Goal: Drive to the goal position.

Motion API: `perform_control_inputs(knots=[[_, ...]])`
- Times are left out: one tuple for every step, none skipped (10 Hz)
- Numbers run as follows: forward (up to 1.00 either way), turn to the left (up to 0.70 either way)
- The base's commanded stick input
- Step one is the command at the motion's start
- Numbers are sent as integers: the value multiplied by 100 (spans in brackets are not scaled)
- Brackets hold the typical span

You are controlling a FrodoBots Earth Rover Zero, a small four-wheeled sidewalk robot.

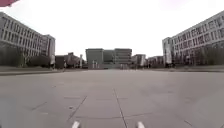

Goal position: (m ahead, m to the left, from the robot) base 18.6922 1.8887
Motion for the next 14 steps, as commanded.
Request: perform_control_inputs(knots=[[45, 0], [45, 0], [45, 0], [45, 0], [45, 0], [45, 0], [45, 0], [45, 0], [45, 0], [45, 0], [45, 0], [45, 0], [45, 0], [45, 0]])
